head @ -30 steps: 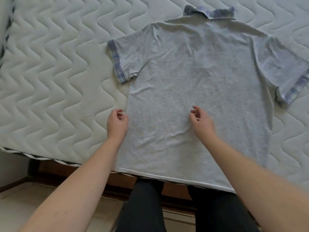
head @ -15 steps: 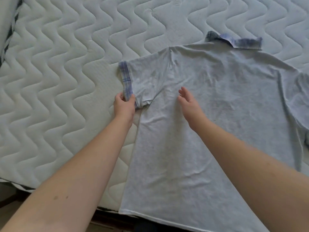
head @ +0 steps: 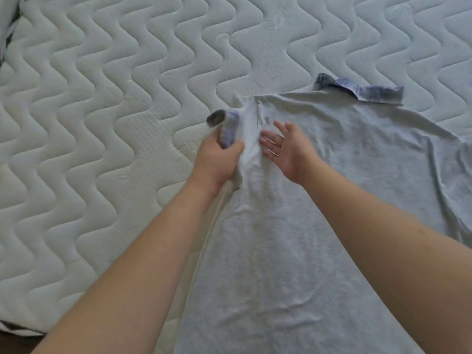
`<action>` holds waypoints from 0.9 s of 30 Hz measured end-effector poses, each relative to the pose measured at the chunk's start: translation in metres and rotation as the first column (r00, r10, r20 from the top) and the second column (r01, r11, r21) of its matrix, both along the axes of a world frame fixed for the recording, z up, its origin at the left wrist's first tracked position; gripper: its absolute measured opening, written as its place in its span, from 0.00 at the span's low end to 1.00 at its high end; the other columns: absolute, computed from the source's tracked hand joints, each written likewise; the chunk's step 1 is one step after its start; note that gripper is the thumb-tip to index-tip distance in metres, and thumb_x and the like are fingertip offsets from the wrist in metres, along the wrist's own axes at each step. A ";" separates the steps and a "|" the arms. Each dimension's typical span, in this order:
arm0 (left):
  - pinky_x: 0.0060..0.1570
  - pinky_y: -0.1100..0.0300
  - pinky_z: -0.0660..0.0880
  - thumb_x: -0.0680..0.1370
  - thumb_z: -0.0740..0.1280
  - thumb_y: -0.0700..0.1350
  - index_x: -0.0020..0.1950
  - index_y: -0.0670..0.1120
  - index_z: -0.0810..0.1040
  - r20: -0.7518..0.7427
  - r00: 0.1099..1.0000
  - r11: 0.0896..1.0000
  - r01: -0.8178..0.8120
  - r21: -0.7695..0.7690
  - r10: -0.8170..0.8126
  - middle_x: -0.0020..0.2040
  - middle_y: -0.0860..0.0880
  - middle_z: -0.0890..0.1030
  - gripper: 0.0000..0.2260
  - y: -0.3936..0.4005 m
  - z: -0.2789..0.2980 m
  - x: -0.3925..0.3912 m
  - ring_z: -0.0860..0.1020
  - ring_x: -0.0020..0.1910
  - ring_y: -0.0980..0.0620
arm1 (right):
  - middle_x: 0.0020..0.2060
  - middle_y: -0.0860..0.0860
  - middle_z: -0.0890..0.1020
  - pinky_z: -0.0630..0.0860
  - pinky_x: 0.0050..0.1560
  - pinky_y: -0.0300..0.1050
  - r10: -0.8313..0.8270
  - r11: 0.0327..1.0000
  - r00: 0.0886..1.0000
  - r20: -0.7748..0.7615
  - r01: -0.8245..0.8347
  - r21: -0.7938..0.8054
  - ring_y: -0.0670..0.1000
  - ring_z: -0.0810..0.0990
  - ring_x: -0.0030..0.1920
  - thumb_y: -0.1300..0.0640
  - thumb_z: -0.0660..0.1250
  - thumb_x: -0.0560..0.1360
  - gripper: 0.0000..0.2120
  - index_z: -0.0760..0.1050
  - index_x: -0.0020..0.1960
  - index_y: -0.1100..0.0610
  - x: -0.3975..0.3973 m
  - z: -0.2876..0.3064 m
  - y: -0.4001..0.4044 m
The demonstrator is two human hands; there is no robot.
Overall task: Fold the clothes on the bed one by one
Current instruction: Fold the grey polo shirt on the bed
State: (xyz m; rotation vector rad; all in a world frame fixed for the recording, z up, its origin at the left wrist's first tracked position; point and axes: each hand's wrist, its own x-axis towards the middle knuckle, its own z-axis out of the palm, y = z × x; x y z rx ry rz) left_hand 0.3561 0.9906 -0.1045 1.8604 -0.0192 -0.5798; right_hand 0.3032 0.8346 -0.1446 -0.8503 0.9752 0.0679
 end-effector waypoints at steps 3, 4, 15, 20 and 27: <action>0.37 0.75 0.70 0.73 0.68 0.39 0.60 0.52 0.81 0.209 0.916 0.940 0.337 0.059 -0.341 0.34 0.60 0.81 0.17 -0.033 0.022 -0.021 0.77 0.33 0.65 | 0.52 0.53 0.82 0.74 0.60 0.49 -0.068 0.998 0.998 -0.001 0.068 0.008 0.52 0.81 0.52 0.45 0.45 0.84 0.22 0.71 0.66 0.54 -0.011 0.009 -0.025; 0.41 0.73 0.72 0.73 0.67 0.40 0.66 0.54 0.79 0.228 0.858 0.888 0.449 0.102 -0.460 0.39 0.59 0.83 0.22 -0.045 0.025 -0.028 0.78 0.37 0.64 | 0.45 0.52 0.83 0.78 0.53 0.46 -0.082 0.997 0.997 0.001 0.082 -0.003 0.50 0.82 0.45 0.48 0.44 0.84 0.22 0.74 0.60 0.56 -0.018 0.010 -0.034; 0.43 0.75 0.68 0.79 0.59 0.37 0.61 0.46 0.79 0.195 0.789 0.805 0.526 0.274 -0.582 0.51 0.51 0.78 0.15 -0.065 -0.024 -0.020 0.74 0.42 0.65 | 0.62 0.50 0.77 0.77 0.47 0.48 0.170 0.902 0.932 -0.321 -0.278 -0.329 0.51 0.78 0.56 0.29 0.65 0.71 0.33 0.73 0.66 0.51 -0.066 0.004 -0.083; 0.68 0.61 0.62 0.77 0.58 0.31 0.74 0.44 0.68 0.283 0.649 0.690 0.540 0.482 -0.706 0.73 0.43 0.65 0.25 -0.093 -0.044 0.042 0.69 0.69 0.47 | 0.39 0.49 0.78 0.70 0.34 0.42 0.299 0.604 0.858 -0.418 -0.509 -0.614 0.52 0.77 0.40 0.59 0.66 0.77 0.04 0.76 0.45 0.50 -0.075 -0.007 -0.077; 0.43 0.62 0.66 0.76 0.72 0.48 0.53 0.46 0.81 0.129 0.112 0.170 0.705 0.688 -0.985 0.48 0.51 0.81 0.08 -0.156 -0.021 0.099 0.76 0.42 0.52 | 0.38 0.46 0.83 0.76 0.42 0.45 0.273 0.728 0.953 -0.132 -0.295 -0.619 0.46 0.80 0.39 0.52 0.62 0.81 0.10 0.81 0.47 0.43 -0.095 0.007 -0.077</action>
